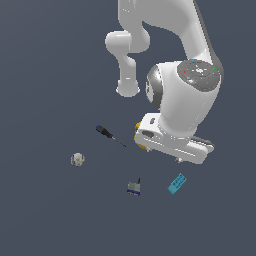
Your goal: Pick up a designated object from a clutter of objects.
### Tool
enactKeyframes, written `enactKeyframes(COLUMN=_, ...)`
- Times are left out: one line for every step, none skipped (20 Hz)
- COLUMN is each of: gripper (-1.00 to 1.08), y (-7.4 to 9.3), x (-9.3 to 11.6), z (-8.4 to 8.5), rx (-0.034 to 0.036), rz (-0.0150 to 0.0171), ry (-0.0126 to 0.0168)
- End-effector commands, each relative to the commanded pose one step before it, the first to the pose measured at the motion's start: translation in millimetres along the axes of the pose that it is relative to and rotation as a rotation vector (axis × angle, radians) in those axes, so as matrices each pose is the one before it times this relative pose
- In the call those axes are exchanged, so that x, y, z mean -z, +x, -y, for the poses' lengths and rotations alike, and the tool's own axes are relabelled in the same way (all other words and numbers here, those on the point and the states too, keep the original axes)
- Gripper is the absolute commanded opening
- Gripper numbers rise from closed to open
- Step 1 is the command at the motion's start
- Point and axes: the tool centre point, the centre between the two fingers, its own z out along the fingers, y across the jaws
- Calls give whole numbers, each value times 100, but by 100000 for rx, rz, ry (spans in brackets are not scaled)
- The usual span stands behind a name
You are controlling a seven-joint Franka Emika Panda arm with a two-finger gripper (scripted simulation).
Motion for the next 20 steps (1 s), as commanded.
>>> enactKeyframes(gripper=100, y=245, x=-1396, z=1201, rx=-5115, rz=-10, ry=-178)
enactKeyframes(gripper=100, y=50, x=-565, z=472, rx=-1987, rz=3, ry=-74)
enactKeyframes(gripper=100, y=32, x=-571, z=470, rx=-1987, rz=0, ry=-76)
enactKeyframes(gripper=100, y=13, x=-578, z=467, rx=-1986, rz=-4, ry=-77)
enactKeyframes(gripper=100, y=-7, x=-584, z=464, rx=-1983, rz=-7, ry=-78)
enactKeyframes(gripper=100, y=-26, x=-590, z=460, rx=-1982, rz=-11, ry=-79)
enactKeyframes(gripper=100, y=-44, x=-596, z=455, rx=-1981, rz=-14, ry=-79)
enactKeyframes(gripper=100, y=-63, x=-602, z=450, rx=-1979, rz=-18, ry=-80)
enactKeyframes(gripper=100, y=-80, x=-608, z=443, rx=-1979, rz=-21, ry=-80)
enactKeyframes(gripper=100, y=-100, x=-613, z=437, rx=-1976, rz=-25, ry=-80)
enactKeyframes(gripper=100, y=-117, x=-619, z=429, rx=-1976, rz=-28, ry=-81)
enactKeyframes(gripper=100, y=-133, x=-618, z=416, rx=-1956, rz=-32, ry=-80)
enactKeyframes(gripper=100, y=-143, x=-595, z=389, rx=-1864, rz=-33, ry=-76)
enactKeyframes(gripper=100, y=-150, x=-567, z=360, rx=-1761, rz=-35, ry=-71)
enactKeyframes(gripper=100, y=-153, x=-538, z=331, rx=-1661, rz=-35, ry=-67)
enactKeyframes(gripper=100, y=-155, x=-508, z=305, rx=-1558, rz=-35, ry=-62)
enactKeyframes(gripper=100, y=-154, x=-478, z=278, rx=-1457, rz=-35, ry=-58)
enactKeyframes(gripper=100, y=-150, x=-447, z=252, rx=-1357, rz=-34, ry=-54)
enactKeyframes(gripper=100, y=-147, x=-416, z=229, rx=-1253, rz=-33, ry=-49)
enactKeyframes(gripper=100, y=-140, x=-384, z=206, rx=-1154, rz=-32, ry=-45)
